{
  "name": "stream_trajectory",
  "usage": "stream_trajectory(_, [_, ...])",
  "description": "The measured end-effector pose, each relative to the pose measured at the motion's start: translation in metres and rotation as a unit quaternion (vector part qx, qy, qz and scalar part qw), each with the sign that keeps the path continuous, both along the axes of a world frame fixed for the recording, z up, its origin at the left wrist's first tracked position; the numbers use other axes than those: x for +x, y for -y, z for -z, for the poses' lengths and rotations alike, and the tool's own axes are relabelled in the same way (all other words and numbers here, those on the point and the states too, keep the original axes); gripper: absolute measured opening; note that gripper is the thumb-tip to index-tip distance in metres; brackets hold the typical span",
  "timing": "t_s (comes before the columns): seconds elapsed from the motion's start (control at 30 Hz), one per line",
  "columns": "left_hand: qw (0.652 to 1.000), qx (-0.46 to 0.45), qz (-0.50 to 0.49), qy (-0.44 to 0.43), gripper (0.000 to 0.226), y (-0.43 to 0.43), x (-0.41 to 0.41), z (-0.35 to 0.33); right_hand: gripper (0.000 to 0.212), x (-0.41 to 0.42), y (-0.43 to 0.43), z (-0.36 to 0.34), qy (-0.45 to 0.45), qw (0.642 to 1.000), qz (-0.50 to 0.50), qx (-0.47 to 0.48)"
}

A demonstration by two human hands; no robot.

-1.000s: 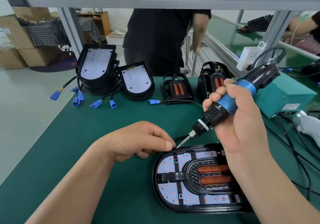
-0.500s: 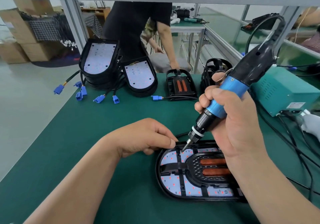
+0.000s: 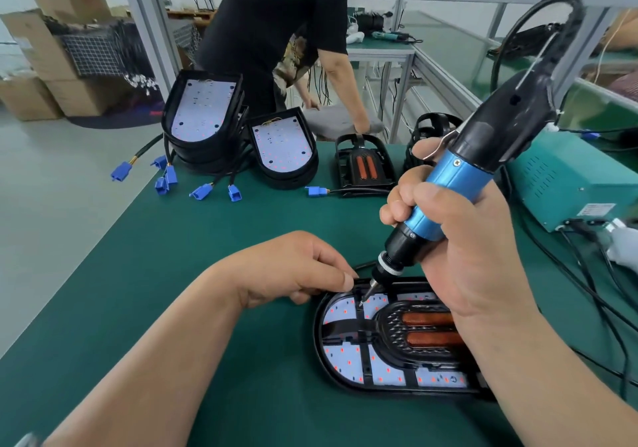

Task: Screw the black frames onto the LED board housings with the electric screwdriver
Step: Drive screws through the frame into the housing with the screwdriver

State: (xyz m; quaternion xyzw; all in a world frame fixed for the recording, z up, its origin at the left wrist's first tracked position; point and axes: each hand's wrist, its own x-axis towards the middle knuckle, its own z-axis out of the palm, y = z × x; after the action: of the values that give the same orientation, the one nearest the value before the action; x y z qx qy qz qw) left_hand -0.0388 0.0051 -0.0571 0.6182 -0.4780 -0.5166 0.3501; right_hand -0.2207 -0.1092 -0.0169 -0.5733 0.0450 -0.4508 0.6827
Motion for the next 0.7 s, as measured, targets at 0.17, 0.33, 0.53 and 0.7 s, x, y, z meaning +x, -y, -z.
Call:
stream_trajectory(0.17, [1.0, -0.003, -0.003, 0.014, 0.021, 0.001, -0.001, 0.001, 0.035, 0.0, -0.006, -0.001, 0.003, 0.998, -0.061, -0.026])
stream_trajectory(0.33, [1.0, -0.001, -0.008, 0.02, 0.021, 0.002, -0.001, 0.001, 0.033, 0.003, -0.005, -0.001, -0.01, 0.997, -0.077, -0.03])
stream_trajectory(0.53, [0.999, -0.001, -0.005, 0.032, 0.02, 0.003, -0.001, 0.003, 0.024, 0.006, 0.0, 0.0, -0.027, 0.994, -0.1, -0.036])
stream_trajectory(0.7, [0.999, 0.0, -0.002, 0.045, 0.018, 0.004, 0.0, 0.005, 0.027, 0.006, 0.005, 0.002, -0.041, 0.991, -0.119, -0.042])
